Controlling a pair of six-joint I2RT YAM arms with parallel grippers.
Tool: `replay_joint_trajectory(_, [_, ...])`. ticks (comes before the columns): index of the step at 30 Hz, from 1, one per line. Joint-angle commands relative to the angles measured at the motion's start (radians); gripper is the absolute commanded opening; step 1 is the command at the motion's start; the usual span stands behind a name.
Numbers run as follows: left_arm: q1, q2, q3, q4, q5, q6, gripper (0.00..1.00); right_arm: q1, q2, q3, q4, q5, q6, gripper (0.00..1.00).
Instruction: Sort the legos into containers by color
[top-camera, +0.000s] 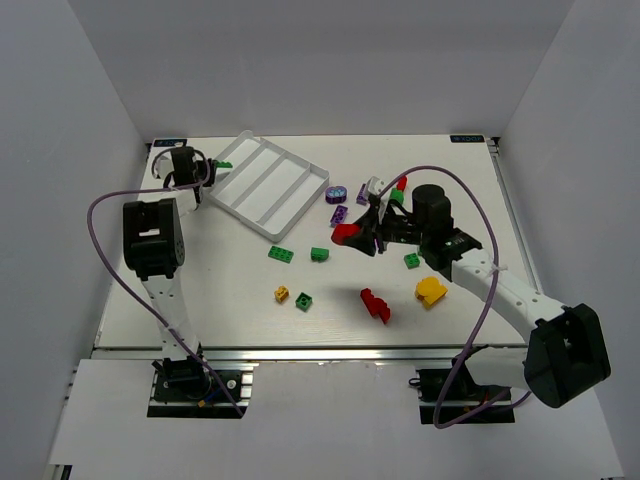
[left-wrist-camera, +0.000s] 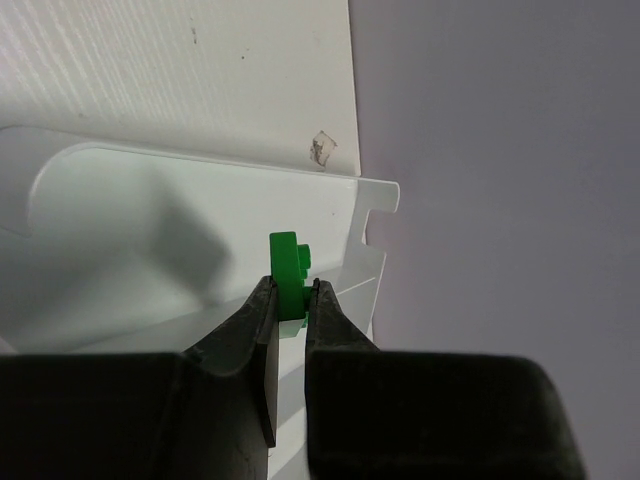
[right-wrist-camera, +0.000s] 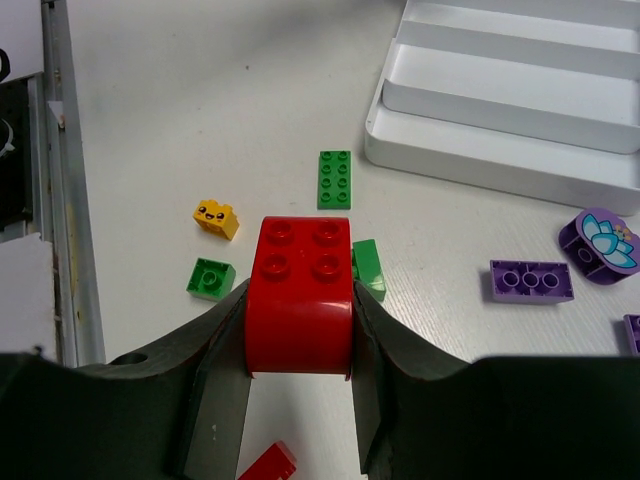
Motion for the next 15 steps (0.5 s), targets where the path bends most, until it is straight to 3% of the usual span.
replay_joint_trajectory(1, [0.003, -0.014, 0.049, 0.081, 0.031, -0.021, 0.0, -0.01, 0.002, 0.051, 0.011, 0.003, -0.022, 0.0])
replay_joint_trajectory(6, [0.001, 0.0, 0.046, 0.147, 0.158, -0.019, 0.0, -0.011, 0.003, 0.05, 0.011, 0.003, -0.019, 0.0])
replay_joint_trajectory(15, [-0.008, 0.029, 0.048, 0.106, 0.321, 0.066, 0.0, -0.013, 0.01, 0.056, 0.011, 0.002, -0.022, 0.0])
